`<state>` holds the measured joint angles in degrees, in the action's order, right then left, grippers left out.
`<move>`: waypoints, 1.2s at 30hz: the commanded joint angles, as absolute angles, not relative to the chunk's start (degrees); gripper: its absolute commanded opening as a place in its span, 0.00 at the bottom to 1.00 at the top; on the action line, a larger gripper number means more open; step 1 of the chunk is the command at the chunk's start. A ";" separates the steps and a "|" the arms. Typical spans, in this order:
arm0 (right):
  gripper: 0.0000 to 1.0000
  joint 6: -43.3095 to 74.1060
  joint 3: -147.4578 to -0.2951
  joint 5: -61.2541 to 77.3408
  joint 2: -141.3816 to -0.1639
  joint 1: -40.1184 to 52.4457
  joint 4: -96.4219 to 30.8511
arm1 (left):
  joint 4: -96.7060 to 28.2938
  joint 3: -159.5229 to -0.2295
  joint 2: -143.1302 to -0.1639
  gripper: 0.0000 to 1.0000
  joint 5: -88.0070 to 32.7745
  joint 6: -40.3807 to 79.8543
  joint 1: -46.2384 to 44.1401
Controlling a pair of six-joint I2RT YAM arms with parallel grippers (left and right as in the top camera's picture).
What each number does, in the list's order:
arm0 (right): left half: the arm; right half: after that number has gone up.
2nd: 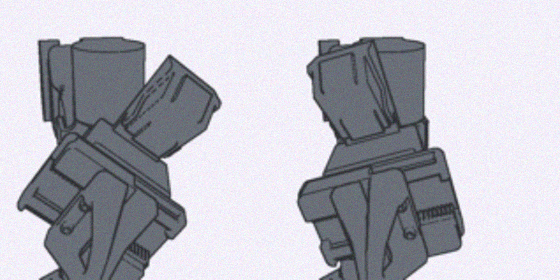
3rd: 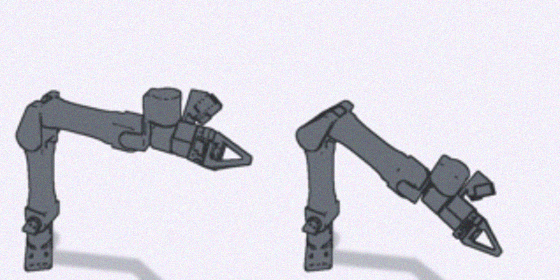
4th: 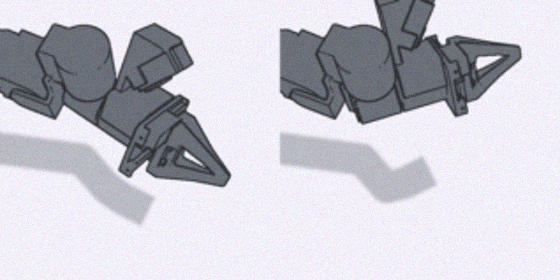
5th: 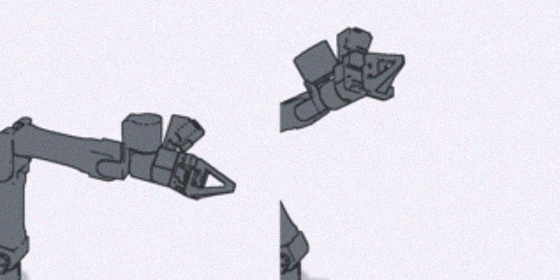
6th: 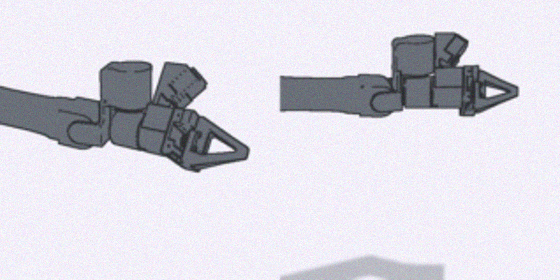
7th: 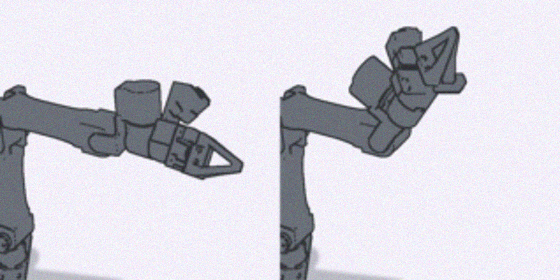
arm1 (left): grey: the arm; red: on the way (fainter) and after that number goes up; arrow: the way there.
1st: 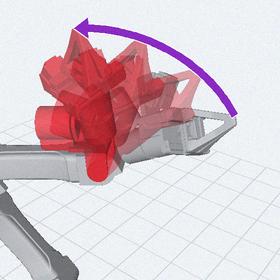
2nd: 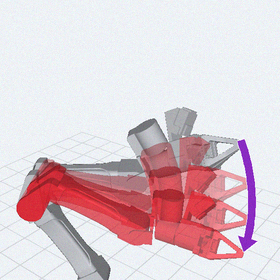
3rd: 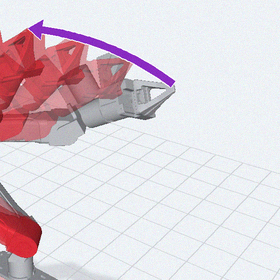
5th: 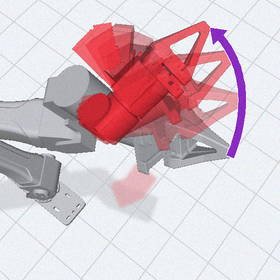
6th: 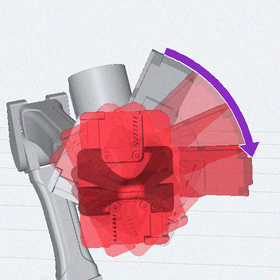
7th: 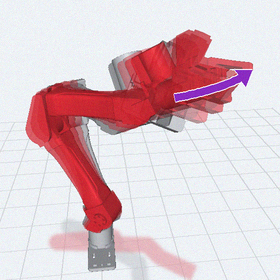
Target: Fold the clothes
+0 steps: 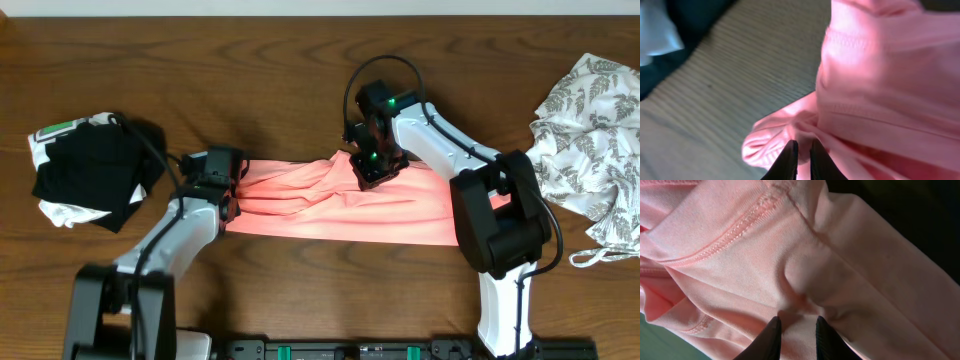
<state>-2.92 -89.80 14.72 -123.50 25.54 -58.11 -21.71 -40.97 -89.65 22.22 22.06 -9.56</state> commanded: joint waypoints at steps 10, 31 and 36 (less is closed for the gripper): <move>0.22 -2.17 -89.45 14.79 -124.51 24.75 -58.50 | -20.45 -41.91 -94.98 0.11 22.11 20.38 -9.56; 0.22 -2.17 -89.45 14.79 -124.51 24.75 -58.48 | -26.94 -41.89 -71.61 0.54 13.39 21.04 -8.95; 0.22 -2.20 -89.45 14.76 -124.51 24.75 -58.48 | -28.38 -41.85 -77.97 0.58 6.46 21.08 -3.97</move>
